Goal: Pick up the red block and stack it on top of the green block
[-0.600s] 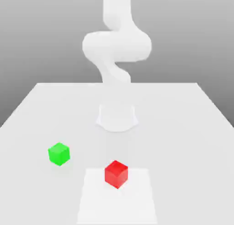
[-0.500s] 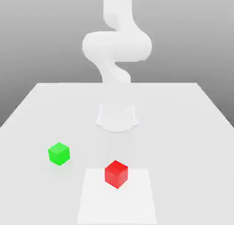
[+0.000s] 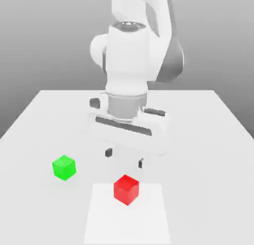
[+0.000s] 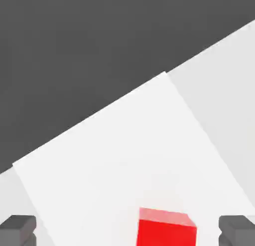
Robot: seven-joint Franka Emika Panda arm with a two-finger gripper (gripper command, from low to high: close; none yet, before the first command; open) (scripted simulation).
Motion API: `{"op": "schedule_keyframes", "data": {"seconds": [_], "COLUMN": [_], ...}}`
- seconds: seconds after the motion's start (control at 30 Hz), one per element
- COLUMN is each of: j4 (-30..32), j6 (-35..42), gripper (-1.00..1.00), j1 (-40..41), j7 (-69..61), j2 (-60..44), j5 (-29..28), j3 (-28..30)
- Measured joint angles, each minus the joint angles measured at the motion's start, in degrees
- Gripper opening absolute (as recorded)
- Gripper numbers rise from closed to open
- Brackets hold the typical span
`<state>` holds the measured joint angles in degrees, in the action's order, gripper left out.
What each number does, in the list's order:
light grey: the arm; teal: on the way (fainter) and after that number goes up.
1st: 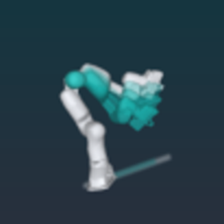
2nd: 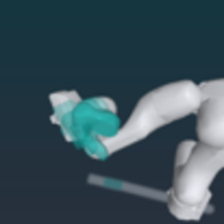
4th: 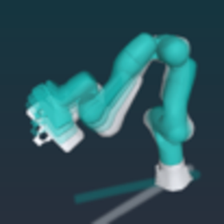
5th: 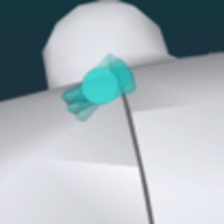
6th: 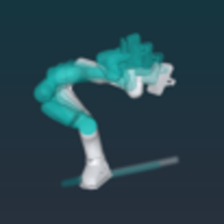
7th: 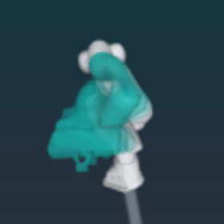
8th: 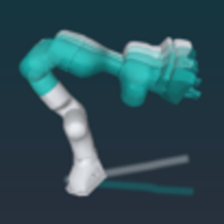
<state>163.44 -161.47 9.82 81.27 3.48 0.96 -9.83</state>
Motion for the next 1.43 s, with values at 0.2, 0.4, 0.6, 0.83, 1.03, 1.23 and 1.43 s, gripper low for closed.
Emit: {"op": "schedule_keyframes", "data": {"seconds": [0.2, 0.4, 0.6, 0.83, 1.03, 1.23, 1.43], "j4": [-0.8, -1.0, 0.0, 3.4, 7.5, 8.1, 7.9], "j6": [-10.8, -12.3, -6.6, 2.6, 7.2, -1.3, -8.3], "gripper": [0.00, -1.00, -1.00, -1.00, -1.00, -1.00, 1.00], "j1": [-2.9, -4.1, -3.5, 4.3, 19.8, 22.9, 21.9], "j7": [5.9, 6.2, 3.4, 7.8, 17.8, 19.5, 17.7], "j2": [-13.0, -14.7, -8.0, 4.5, 13.4, 5.5, -1.9], "j5": [-6.6, -7.0, -3.0, -3.2, -5.9, -5.0, -2.2], "j3": [4.7, 5.9, 4.3, 8.5, 15.5, 18.0, 18.1]}}
